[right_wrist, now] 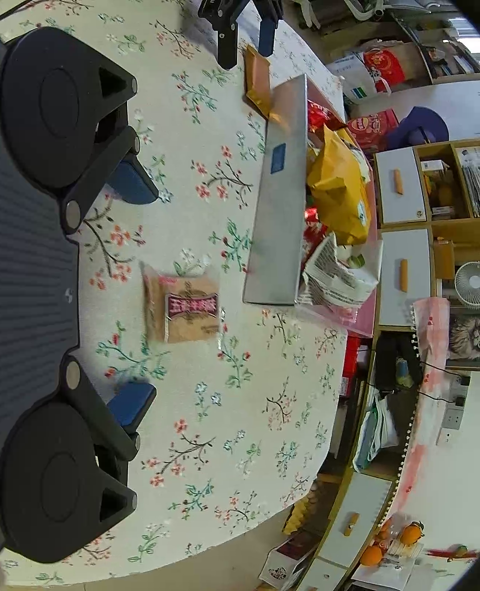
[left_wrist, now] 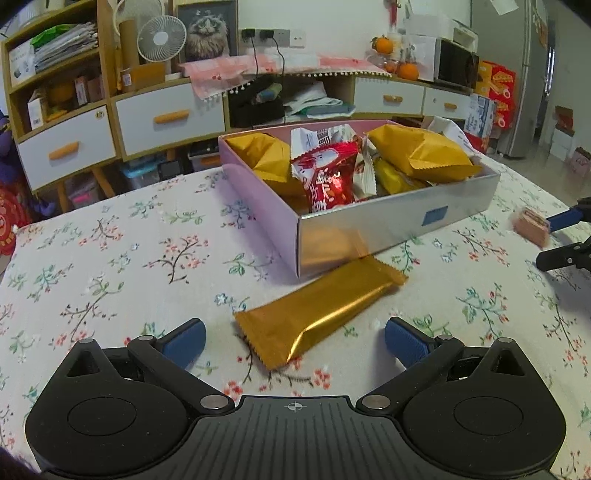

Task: Organize snacks
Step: 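Move the left tool to the gold bar while the right tool moves to the brown cake packet, then grasp the gold bar with the left tool while the right tool grasps the brown cake packet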

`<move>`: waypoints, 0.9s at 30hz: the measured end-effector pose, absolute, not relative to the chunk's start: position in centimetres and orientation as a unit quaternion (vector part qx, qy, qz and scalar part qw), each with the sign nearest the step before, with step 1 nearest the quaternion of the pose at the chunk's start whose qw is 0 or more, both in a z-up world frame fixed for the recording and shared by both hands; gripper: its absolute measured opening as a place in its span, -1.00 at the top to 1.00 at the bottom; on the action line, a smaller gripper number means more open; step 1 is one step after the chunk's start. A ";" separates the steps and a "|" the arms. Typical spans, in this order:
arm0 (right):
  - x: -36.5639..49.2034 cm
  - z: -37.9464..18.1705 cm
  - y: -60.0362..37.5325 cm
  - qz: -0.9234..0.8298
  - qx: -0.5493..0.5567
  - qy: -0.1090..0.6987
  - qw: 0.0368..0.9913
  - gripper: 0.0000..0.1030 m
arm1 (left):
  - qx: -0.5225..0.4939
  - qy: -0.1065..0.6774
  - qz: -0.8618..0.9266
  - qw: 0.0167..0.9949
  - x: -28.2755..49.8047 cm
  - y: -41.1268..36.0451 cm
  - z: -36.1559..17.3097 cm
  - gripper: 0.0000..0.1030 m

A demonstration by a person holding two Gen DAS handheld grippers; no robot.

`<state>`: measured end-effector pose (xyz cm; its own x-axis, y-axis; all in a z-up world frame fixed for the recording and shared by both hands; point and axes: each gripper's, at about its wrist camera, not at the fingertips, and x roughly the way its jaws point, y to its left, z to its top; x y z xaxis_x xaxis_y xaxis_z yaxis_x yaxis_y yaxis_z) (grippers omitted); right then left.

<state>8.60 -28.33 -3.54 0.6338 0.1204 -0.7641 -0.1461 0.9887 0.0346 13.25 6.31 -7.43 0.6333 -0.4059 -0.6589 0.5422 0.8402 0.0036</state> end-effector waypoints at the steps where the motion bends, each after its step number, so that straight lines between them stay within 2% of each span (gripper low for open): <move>1: 8.7 -3.5 -28.4 0.072 -0.014 0.421 0.904 -0.53 | 0.102 0.336 -0.265 0.898 13.4 6.2 -7.4 -1.00; 5: 9.8 -3.8 -28.6 0.065 -0.011 0.417 0.906 -0.53 | 0.100 0.331 -0.266 0.900 13.6 6.0 -7.5 -0.98; 7: 10.0 -3.8 -28.7 0.061 -0.009 0.416 0.907 -0.53 | 0.101 0.330 -0.270 0.899 13.6 5.7 -7.4 -0.89; 15: 10.1 -3.8 -28.9 0.060 -0.013 0.415 0.908 -0.53 | 0.112 0.335 -0.297 0.887 12.9 5.0 -6.6 -0.21; 18: 10.1 -3.7 -28.9 0.059 -0.016 0.415 0.908 -0.53 | 0.119 0.344 -0.314 0.877 12.5 4.9 -6.3 -0.04; 24: 10.1 -3.6 -28.6 0.058 -0.026 0.414 0.908 -0.53 | 0.137 0.375 -0.382 0.834 11.3 3.6 -5.4 0.01; 27: 10.2 -3.6 -28.6 0.057 -0.026 0.415 0.908 -0.52 | 0.151 0.376 -0.383 0.830 11.0 2.8 -5.4 -0.05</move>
<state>10.21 -28.56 -3.58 0.6493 0.0824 -0.7561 -0.1256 0.9921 0.0003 11.04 2.78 -5.40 0.4237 -0.5230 -0.7396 0.7502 0.6602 -0.0371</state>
